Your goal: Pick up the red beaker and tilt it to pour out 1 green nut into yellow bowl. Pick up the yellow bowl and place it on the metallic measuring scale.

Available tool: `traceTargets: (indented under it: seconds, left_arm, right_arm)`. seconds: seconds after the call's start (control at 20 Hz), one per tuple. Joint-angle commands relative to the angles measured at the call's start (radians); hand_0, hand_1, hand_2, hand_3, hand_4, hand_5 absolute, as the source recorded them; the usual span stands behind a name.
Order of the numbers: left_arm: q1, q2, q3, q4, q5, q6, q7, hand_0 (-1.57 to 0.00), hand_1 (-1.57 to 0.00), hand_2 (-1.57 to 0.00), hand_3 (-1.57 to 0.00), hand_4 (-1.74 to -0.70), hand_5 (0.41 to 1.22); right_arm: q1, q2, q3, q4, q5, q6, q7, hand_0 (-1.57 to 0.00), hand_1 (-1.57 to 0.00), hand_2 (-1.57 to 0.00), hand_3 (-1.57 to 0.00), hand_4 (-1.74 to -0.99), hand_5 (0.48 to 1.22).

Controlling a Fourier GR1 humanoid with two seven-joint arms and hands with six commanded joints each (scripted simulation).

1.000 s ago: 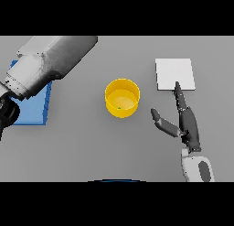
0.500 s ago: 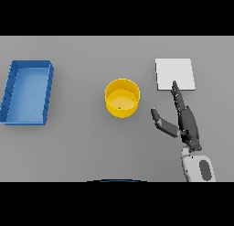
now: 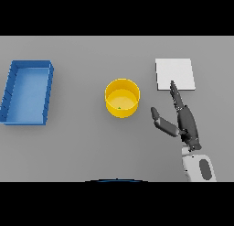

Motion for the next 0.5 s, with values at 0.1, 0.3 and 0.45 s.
traceTargets:
  seconds: [0.1, 0.3, 0.45]
  left_arm:
    - [0.161, -0.014, 0.032, -0.121, 0.079, 0.042, 0.016, -1.57, -1.57, -1.57, -1.57, -1.74, 1.221]
    - [0.396, -0.048, 0.046, -0.344, 0.164, 0.088, 0.056, -1.57, -1.57, -1.57, -1.57, -1.74, 1.221]
    - [0.525, -0.059, 0.044, -0.516, 0.204, 0.103, 0.12, -1.57, -1.57, -1.57, -1.57, -1.74, 1.098]
  right_arm:
    - [0.008, -0.002, -0.003, 0.007, -0.016, 0.013, -0.022, 0.0, 0.0, 0.0, 0.0, -1.131, 0.669]
    - [0.005, -0.008, 0.0, 0.026, 0.005, 0.004, -0.043, 0.0, 0.0, 0.0, 0.0, -1.166, 0.676]
    - [0.01, -0.018, -0.007, 0.018, -0.009, 0.014, -0.044, 0.0, 0.0, 0.0, 0.0, -1.171, 0.677]
